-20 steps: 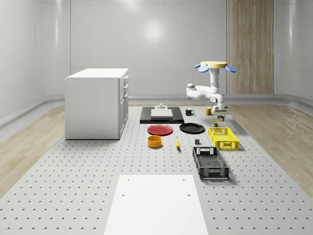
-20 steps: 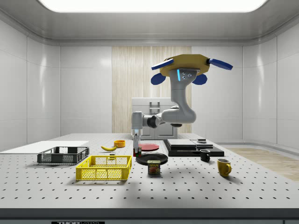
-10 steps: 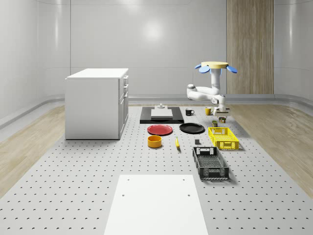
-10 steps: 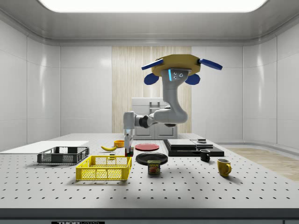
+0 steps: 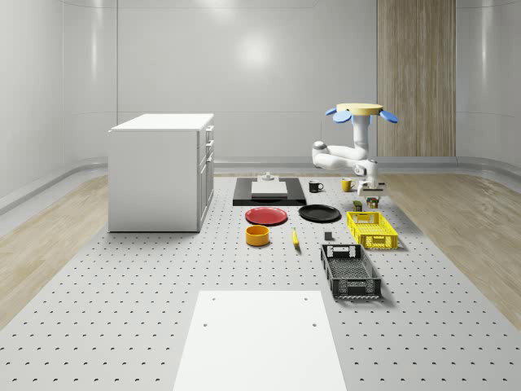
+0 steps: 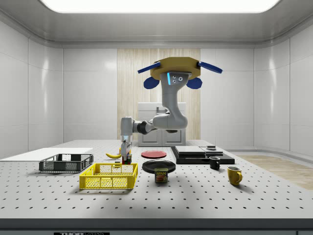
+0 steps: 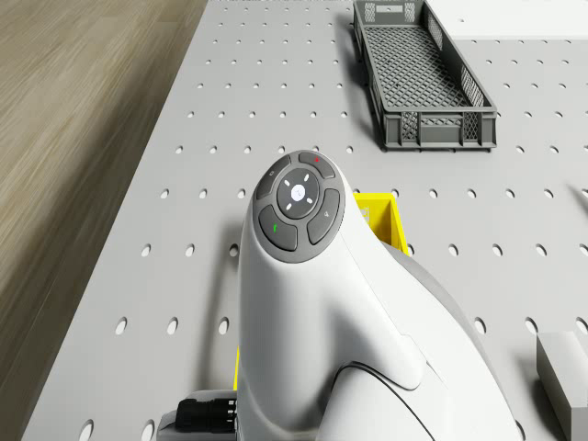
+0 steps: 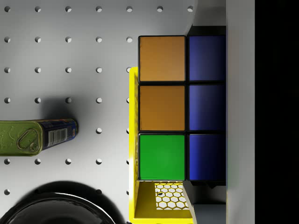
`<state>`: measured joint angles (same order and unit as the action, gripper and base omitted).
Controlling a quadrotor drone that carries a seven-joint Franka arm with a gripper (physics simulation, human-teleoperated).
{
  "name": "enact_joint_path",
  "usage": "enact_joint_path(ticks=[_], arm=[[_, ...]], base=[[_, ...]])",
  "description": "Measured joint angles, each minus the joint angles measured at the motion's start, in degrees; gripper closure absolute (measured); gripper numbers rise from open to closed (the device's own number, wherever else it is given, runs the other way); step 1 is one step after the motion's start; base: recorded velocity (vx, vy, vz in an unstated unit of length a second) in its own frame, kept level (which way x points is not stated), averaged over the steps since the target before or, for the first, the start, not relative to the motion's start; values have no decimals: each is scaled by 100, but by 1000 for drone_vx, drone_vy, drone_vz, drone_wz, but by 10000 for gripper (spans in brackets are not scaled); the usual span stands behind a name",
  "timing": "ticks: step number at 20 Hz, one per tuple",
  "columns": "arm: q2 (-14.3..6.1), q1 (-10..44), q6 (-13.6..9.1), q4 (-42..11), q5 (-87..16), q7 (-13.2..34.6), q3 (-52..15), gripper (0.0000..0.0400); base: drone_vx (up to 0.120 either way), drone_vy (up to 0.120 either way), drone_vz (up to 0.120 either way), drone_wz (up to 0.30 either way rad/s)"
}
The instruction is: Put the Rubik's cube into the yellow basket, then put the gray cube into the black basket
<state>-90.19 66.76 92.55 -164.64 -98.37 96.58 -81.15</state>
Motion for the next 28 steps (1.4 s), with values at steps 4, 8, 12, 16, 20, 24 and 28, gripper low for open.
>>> enact_joint_path(ticks=[4,8,12,16,20,24,28], arm=[[-9,1,9,0,4,1,-1,75],[-18,3,16,0,7,2,-2,75],[-25,4,23,1,10,3,-3,75],[-32,5,30,1,12,4,-4,75],[-44,20,77,18,-102,7,119,75],[-56,63,181,72,-393,12,427,75],[-54,127,302,158,-744,20,798,75]], base=[[120,-50,0,0],[120,-120,0,0],[50,-30,-40,0],[0,0,-120,0],[0,0,-30,0],[0,0,0,0],[0,0,0,0]])
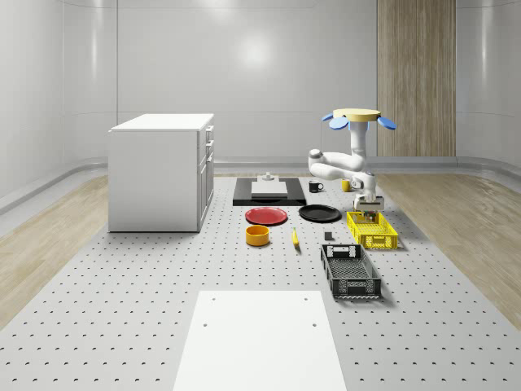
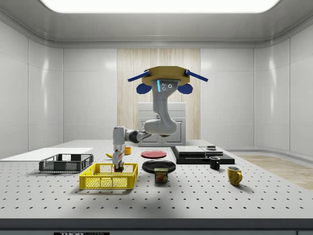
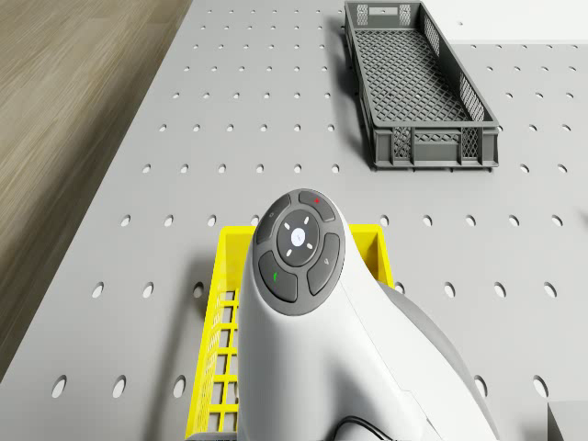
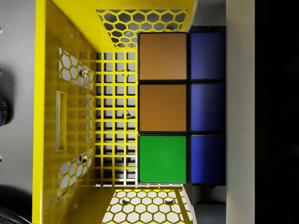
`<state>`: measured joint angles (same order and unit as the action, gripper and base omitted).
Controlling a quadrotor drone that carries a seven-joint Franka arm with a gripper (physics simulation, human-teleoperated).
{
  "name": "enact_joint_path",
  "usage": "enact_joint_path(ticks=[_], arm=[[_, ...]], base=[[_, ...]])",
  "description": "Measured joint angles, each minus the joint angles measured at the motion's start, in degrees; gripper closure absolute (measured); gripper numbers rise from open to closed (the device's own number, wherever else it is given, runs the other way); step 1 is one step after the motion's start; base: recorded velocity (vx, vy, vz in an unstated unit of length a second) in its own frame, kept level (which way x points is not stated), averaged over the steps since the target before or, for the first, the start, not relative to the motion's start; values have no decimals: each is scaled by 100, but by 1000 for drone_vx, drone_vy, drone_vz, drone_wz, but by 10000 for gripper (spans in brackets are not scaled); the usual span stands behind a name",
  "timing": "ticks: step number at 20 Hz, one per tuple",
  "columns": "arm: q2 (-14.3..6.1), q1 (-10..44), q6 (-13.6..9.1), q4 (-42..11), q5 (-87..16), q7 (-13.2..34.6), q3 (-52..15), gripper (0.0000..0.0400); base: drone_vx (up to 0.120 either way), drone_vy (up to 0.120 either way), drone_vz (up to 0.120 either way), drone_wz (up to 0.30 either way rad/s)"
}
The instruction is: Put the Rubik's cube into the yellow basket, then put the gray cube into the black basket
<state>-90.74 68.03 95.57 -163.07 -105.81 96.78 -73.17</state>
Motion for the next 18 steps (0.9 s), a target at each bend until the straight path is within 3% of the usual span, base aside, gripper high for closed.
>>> enact_joint_path(ticks=[18], arm=[[78,-188,291,321,-815,-396,862,75]], base=[[0,0,0,0]])
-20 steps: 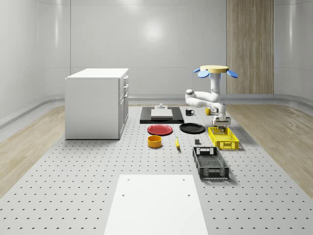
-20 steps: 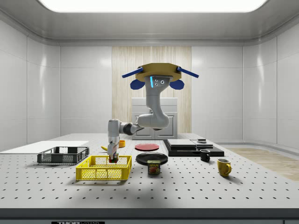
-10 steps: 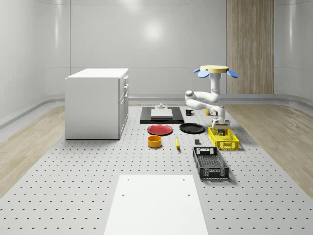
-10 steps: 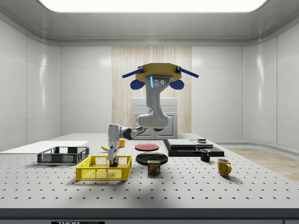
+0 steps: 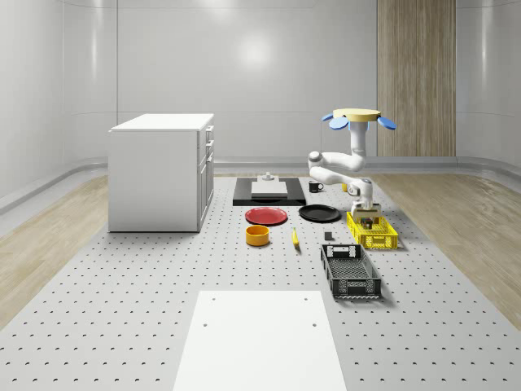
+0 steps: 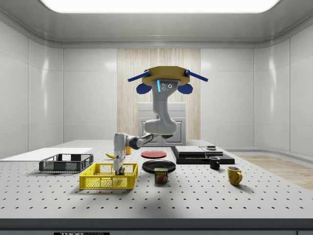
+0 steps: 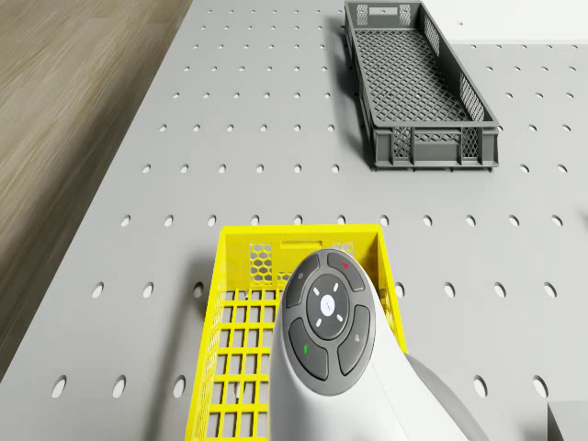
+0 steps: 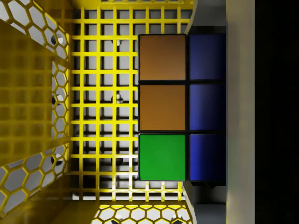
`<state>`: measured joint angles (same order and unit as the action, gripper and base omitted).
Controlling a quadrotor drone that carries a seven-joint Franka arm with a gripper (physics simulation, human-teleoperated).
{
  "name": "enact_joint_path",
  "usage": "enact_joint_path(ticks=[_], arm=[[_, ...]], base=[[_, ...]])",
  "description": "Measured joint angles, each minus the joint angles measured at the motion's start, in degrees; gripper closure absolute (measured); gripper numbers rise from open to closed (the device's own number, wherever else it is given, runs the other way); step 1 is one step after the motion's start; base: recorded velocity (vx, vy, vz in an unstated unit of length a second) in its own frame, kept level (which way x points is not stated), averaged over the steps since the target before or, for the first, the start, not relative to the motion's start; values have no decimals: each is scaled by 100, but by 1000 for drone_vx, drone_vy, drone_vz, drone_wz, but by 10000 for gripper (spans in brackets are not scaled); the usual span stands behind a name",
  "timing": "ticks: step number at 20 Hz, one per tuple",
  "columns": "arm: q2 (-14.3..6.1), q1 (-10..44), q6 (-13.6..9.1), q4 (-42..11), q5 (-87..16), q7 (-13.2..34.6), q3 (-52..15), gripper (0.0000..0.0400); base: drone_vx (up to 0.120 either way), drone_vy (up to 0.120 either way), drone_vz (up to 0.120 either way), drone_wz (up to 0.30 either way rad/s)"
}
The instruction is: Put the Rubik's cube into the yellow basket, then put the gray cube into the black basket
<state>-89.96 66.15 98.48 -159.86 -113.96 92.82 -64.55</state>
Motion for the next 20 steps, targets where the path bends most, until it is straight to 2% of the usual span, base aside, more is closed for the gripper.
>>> enact_joint_path(ticks=[3,7,15,20], arm=[[27,-11,-3,20,-51,-20,47,39],[54,-53,-58,-9,-10,-41,-9,14],[75,-228,-333,-231,515,-76,-587,2],[84,-292,-458,-321,810,-82,-904,1]], base=[[0,0,0,0],[0,0,0,0],[0,0,5,0],[0,-24,104,0]])
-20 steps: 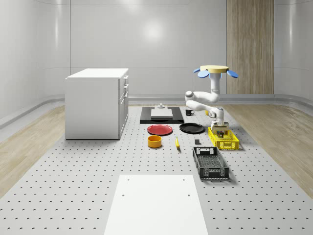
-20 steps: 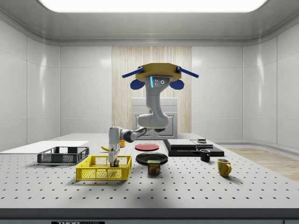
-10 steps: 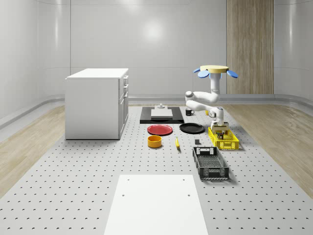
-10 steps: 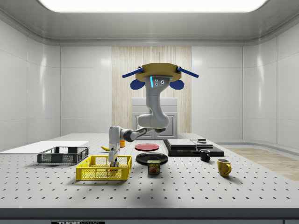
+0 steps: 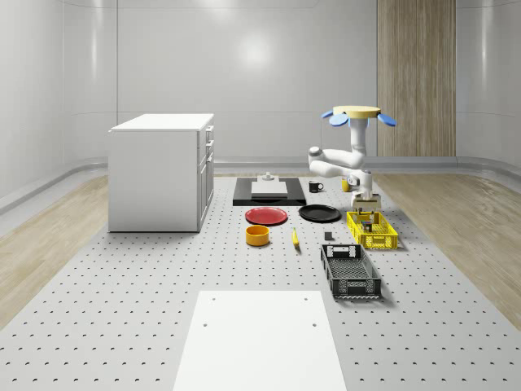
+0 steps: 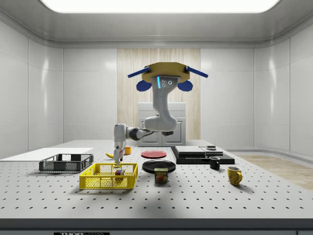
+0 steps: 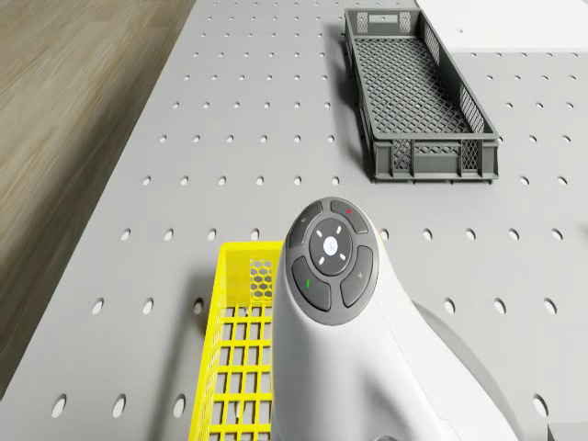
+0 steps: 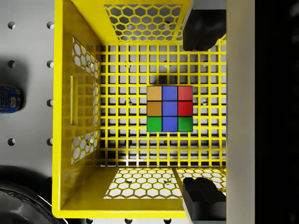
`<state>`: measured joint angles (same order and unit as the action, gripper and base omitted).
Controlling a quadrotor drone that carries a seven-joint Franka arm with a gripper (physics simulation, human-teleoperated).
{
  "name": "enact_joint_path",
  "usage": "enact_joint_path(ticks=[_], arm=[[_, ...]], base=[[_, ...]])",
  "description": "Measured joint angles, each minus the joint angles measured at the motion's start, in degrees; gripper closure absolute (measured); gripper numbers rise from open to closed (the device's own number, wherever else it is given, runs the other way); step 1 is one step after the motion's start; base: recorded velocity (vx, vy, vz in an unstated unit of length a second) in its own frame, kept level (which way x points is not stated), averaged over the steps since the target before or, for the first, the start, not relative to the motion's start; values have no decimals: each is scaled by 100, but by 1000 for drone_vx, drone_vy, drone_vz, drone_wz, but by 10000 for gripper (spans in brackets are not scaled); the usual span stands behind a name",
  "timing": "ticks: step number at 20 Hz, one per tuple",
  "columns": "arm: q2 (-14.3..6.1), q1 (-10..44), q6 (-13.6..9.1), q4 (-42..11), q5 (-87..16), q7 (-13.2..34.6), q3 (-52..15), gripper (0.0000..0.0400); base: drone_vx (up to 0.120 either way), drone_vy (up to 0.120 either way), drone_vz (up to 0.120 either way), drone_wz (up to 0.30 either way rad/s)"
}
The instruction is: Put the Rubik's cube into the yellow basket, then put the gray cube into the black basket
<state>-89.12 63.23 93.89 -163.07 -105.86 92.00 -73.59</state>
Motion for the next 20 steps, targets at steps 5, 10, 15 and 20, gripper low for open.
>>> enact_joint_path(ticks=[5,10,15,20], arm=[[0,-21,-46,-32,128,0,-135,0],[-4,-26,-57,-42,174,0,-182,0],[-11,-26,-56,-45,191,2,-198,0],[-17,-25,-52,-46,198,3,-204,0]], base=[[0,-120,0,0],[0,-120,0,0],[0,-120,0,0],[0,-120,0,0]])
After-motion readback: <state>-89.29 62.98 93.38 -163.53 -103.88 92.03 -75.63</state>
